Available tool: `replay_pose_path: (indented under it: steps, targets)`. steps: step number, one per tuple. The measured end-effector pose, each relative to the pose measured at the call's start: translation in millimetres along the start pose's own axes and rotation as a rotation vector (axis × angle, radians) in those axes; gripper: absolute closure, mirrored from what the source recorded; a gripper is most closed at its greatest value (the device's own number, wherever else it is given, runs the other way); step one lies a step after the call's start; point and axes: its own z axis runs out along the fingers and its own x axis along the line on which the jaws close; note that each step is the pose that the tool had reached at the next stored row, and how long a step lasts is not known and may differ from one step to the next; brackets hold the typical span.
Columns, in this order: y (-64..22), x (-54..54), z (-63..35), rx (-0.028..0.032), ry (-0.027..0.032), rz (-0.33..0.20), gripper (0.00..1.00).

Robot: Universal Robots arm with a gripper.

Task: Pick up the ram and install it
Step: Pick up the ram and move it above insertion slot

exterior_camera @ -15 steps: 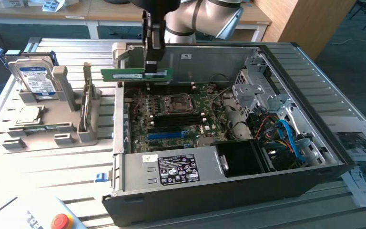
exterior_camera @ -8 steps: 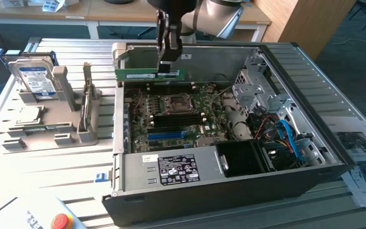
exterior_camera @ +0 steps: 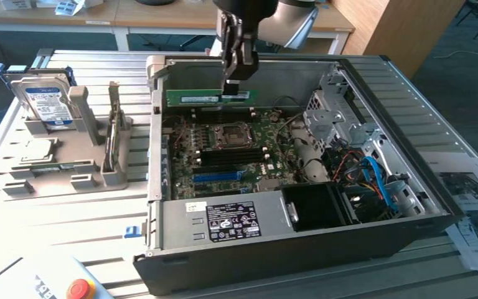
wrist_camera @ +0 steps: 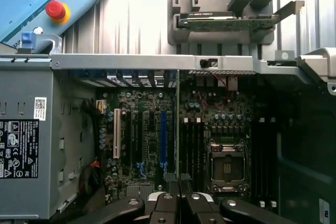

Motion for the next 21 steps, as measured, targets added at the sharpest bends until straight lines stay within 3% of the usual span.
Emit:
replay_pose_path:
  steps: [10, 17, 21]
  targets:
    - [-30.2, 0.4, -1.5, 0.0000, 0.0000, 0.000, 0.88]
    - [-31.6, 0.3, -1.3, 0.0001, -0.0003, 0.000, 0.88]
    - [-31.8, 0.5, 3.8, 0.0002, -0.0001, 0.000, 0.88]
